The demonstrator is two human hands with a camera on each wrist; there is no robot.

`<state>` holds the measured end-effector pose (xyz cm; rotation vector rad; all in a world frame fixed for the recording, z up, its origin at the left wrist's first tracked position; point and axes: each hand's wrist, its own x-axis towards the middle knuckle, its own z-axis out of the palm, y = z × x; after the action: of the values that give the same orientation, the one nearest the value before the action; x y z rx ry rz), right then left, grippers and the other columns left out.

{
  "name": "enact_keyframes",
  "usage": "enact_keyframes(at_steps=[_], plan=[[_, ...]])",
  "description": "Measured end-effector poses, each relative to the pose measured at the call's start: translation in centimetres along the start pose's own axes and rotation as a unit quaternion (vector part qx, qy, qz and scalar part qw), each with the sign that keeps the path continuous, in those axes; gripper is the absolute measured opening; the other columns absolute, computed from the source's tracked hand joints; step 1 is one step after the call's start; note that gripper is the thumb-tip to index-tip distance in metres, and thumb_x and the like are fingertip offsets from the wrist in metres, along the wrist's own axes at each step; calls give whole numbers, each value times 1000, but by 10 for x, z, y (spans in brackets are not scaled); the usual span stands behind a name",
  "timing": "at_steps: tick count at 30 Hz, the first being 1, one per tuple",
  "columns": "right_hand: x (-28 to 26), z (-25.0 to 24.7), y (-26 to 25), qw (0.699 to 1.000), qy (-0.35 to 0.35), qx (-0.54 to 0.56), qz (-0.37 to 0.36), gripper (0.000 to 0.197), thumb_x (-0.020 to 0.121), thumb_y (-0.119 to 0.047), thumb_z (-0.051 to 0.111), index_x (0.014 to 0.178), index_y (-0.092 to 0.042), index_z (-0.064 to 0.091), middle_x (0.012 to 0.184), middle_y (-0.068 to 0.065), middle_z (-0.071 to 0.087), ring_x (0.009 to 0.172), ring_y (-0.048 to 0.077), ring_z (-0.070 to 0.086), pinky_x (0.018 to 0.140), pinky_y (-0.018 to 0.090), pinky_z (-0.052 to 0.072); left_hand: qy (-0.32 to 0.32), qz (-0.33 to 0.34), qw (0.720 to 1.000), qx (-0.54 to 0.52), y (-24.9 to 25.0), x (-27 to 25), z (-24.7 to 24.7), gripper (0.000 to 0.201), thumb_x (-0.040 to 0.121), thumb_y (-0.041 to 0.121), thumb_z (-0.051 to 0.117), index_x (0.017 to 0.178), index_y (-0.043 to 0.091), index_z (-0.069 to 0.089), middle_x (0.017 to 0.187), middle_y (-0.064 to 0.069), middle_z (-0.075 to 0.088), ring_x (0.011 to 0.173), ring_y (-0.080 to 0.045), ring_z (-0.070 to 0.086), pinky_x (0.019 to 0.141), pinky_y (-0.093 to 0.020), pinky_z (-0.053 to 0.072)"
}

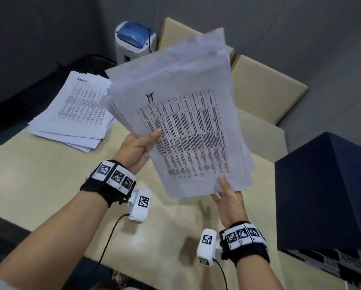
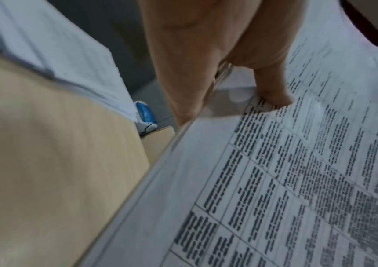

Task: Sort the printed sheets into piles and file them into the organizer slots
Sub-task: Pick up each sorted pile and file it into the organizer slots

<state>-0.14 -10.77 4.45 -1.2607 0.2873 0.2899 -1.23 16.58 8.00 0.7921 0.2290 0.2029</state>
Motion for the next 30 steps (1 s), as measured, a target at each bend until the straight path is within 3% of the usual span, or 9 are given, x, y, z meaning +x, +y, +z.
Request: enact_keyframes(at_steps=[3,6,8,10,14,18,21,25,30], plan=[[6,6,-12,991,-30,127,3,66,83,-22,75,142,-9,49,139,15,57,128,31,55,106,49,45,-9,-75,997,-27,-19,-6,2,29,77,12,69,106,8,65,88,-5,74,79,-15,71,68,-31,59],[12,5,-34,996,24,58,-62,48,82,-15,75,127,-5,62,128,15,65,119,30,63,100,47,49,83,-84,992,39,-28,2,-22,30,79,11,72,108,6,67,93,-7,74,88,-25,69,65,-30,58],[9,5,-51,992,55,-14,-114,46,77,-16,80,119,-5,65,119,13,70,113,28,66,99,46,50,169,-66,982,54,-19,11,-47,54,76,6,77,126,1,58,104,-13,72,97,-32,68,63,-30,58],[4,7,-64,983,55,-76,-158,43,77,-16,82,115,-4,66,113,13,72,109,28,68,97,42,52,194,-37,974,109,-4,17,-66,72,70,0,79,135,6,50,114,-17,68,93,-27,69,62,-29,57],[-6,13,-73,970,31,-137,-199,17,85,-8,73,102,-9,71,97,1,77,91,15,73,75,23,56,129,17,957,260,18,27,-68,43,64,-12,77,99,10,68,99,-13,72,94,-32,69,75,-34,58],[6,4,-52,977,43,-112,-178,30,82,-9,75,111,-4,68,100,5,76,93,17,72,79,29,56,75,50,953,290,6,24,-54,47,61,-20,77,98,10,71,100,-13,73,93,-24,69,79,-35,58],[19,-10,-20,985,39,-121,-116,45,76,-9,78,119,-4,65,108,10,74,100,22,71,78,28,58,103,3,948,300,-20,20,-59,32,64,-18,75,89,2,73,86,-8,74,79,-20,70,69,-31,57],[33,-28,12,976,48,-201,-73,42,74,-11,83,114,-6,69,103,5,75,97,18,71,75,21,59,137,-59,939,309,-56,21,-65,30,64,-12,79,88,5,71,83,-1,74,71,-13,70,64,-26,56],[40,-33,17,982,64,-165,-59,75,55,-32,92,120,-5,66,112,10,73,107,28,69,92,45,54,155,-73,942,288,-69,22,-60,31,62,-9,81,87,7,72,89,-6,75,79,-22,73,71,-34,58]])
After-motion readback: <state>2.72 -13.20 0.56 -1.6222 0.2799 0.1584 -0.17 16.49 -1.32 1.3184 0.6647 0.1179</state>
